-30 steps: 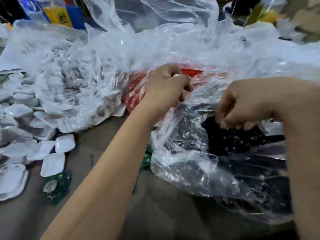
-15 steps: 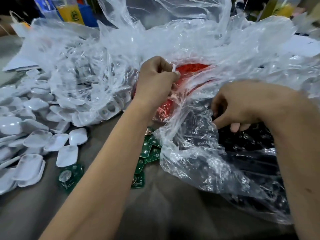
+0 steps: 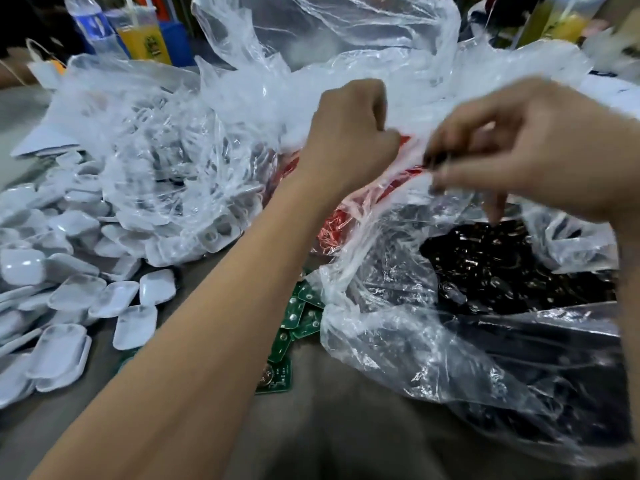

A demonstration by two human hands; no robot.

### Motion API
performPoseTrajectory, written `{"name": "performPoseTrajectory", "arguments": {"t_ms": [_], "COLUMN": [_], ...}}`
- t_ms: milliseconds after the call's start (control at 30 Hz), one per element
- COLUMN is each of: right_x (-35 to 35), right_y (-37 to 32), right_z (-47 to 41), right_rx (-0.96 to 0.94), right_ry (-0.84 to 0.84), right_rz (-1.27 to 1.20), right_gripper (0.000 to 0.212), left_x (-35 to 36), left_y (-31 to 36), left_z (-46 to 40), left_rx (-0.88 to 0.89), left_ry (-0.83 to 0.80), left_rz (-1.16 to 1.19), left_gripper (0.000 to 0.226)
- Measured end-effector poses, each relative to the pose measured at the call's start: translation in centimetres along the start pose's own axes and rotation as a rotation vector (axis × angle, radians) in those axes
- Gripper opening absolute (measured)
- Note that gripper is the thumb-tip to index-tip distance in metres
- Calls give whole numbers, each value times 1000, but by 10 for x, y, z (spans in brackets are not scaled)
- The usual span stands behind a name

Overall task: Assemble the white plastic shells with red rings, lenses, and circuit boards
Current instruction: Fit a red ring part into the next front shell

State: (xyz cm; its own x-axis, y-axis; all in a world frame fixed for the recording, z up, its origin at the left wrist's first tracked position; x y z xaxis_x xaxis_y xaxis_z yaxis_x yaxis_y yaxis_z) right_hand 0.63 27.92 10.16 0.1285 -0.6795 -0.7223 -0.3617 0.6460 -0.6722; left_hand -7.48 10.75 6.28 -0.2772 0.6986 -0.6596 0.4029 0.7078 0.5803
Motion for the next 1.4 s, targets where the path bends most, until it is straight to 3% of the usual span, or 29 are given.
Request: {"name": "performPoseTrajectory", "arguments": {"t_ms": [67,133,233,333,433,500,533,767,900,1033,1133,1400], "right_x": [-4,5,24,40,52,55,55,57,67,87,115,172], "right_y": [-17,-26,-26,-15,-2,4,8,17,12,-8,-24,-18], "right_z": [-7,-23,-50,-77,-95,-97,-96,-93,-91,-89,-87,-66], "right_rx": [-164,-176,-68,151,351,433,445,328,228,101,65,54], "right_ry": [165,235,391,457,385,399,435,481,446,437,362,115], "right_rz": [-282,-458,-525,-461,-276,-340,-376,-295,-197,-254,-285,-317], "right_gripper": [11,16,33,33,19,13,16,45,24,15,16,18], "left_x": [7,13,25,28,24,19,15,-4,-19,-42,-58,-68], "left_y": [1,-4,-15,-19,-21,-27,-30,-33,-34,-48,-70,-117], "left_z": [-5,-9,-17,-18,-18,-18,-16,-3,8,34,60,112], "left_rx": [59,59,33,-12,-81,-172,-208,-386,-471,-514,-553,-545], "left_ry": [-101,-154,-270,-337,-301,-257,-227,-35,10,56,107,34], "left_rz": [-135,-237,-420,-442,-353,-233,-156,429,742,960,1035,874], "left_gripper": [21,18,25,22,19,4,9,14,16,16,15,19]}}
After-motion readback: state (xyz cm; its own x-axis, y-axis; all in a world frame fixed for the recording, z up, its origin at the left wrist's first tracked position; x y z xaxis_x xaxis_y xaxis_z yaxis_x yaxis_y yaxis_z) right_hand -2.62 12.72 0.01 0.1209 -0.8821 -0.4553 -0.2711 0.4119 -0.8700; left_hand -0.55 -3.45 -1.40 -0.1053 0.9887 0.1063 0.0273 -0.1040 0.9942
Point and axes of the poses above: each hand's wrist, its own z-axis away from the middle knuckle, its own x-axis out of the palm, y = z × x, the point moved 2 cm from there along -z, towards the middle knuckle
